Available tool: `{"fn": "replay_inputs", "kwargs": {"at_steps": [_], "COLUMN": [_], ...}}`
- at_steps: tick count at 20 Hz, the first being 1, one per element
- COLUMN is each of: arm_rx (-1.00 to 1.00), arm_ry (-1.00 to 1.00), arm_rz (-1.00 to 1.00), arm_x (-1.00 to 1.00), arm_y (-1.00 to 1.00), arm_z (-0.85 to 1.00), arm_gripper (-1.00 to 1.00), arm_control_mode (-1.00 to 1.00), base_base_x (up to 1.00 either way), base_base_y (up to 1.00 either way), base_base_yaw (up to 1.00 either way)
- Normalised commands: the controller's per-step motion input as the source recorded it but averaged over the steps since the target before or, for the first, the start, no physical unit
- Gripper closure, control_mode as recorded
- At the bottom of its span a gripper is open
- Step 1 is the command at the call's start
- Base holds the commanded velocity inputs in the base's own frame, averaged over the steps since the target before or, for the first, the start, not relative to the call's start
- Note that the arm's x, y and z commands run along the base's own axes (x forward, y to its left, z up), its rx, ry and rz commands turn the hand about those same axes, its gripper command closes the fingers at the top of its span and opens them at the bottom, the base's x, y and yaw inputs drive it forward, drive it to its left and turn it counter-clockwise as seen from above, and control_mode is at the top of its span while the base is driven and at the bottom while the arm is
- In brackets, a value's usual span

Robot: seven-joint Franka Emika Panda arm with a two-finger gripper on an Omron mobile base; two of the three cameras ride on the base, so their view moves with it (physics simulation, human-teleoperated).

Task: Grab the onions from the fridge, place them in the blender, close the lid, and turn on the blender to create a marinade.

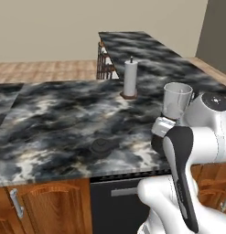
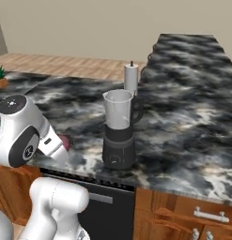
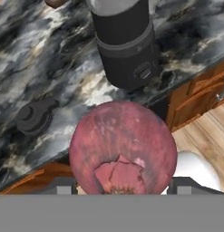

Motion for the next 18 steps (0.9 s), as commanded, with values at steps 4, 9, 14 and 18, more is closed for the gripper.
{"fn": "replay_inputs", "kwargs": {"at_steps": [4, 9, 14, 18], "arm_rx": [0.0, 0.0, 0.0, 0.0], "arm_ry": [0.0, 0.0, 0.0, 0.0], "arm_rz": [0.0, 0.0, 0.0, 0.0], "arm_x": [0.0, 0.0, 0.0, 0.0], "arm_y": [0.0, 0.0, 0.0, 0.0], "arm_z": [0.0, 0.0, 0.0, 0.0], "arm_gripper": [1.0, 1.0, 1.0, 1.0], "arm_control_mode": [1.0, 1.0, 1.0, 1.0], "base_base_x": [0.18, 0.49, 0.32, 0.11], "base_base_y": [0.51, 0.08, 0.54, 0.24], "base_base_yaw": [-0.24, -0.14, -0.1, -0.08]}}
